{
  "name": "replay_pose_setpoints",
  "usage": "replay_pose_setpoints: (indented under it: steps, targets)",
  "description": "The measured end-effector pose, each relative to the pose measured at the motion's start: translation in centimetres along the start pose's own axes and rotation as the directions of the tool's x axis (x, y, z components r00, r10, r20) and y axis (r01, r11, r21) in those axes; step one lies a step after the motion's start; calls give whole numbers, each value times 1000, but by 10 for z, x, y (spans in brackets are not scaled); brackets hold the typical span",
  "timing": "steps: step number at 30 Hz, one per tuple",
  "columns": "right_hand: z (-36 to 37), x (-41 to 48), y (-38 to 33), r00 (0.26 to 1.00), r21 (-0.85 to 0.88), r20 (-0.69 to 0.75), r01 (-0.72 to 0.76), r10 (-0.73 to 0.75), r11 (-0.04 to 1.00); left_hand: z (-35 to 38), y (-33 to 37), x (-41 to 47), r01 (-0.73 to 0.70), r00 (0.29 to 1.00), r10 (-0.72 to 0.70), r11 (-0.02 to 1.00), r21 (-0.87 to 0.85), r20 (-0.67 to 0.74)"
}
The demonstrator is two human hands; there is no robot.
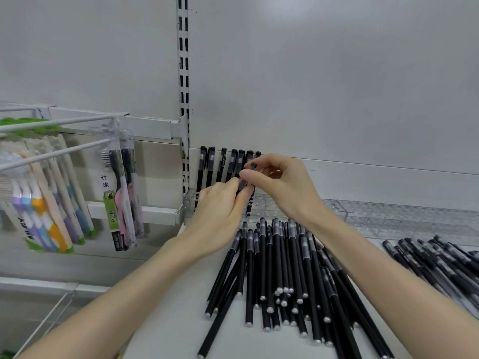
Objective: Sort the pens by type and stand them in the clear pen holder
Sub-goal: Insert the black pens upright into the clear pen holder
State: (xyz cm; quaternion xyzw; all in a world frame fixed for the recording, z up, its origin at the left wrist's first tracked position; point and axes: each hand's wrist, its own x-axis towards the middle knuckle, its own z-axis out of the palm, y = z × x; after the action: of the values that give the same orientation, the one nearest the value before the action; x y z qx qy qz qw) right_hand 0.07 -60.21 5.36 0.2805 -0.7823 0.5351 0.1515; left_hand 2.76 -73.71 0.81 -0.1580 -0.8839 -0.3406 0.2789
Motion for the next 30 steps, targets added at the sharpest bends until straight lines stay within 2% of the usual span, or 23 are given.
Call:
replay_pose_setpoints:
  steps: [3, 7, 10, 12, 18, 24, 30]
  targets:
    - [-8, 3, -2, 999, 31, -47, -3, 5, 1000, 0, -4, 1, -1, 1000, 0, 999, 39, 22]
    - [-31, 15, -5, 976, 84, -215, 37, -18, 996, -1, -29, -8, -48, 997, 38, 983, 176, 65]
    - [-40, 22, -3, 938, -17, -333, 92, -92, 996, 3, -40, -17, -107, 991, 85, 967, 233, 102]
    - [-40, 27, 2, 925, -82, -359, 100, -123, 992, 7, -42, -21, -131, 989, 108, 958, 254, 102]
    - [-24, 31, 23, 936, -172, -313, 109, -159, 979, 9, -45, -23, -180, 984, 167, 936, 302, 70]
    - [-20, 27, 34, 933, -269, -276, 157, -232, 950, 10, -47, -25, -176, 984, 164, 933, 313, 65]
    - [-22, 29, 37, 963, -216, -193, 146, -189, 965, 12, -48, -25, -175, 984, 158, 929, 328, 77]
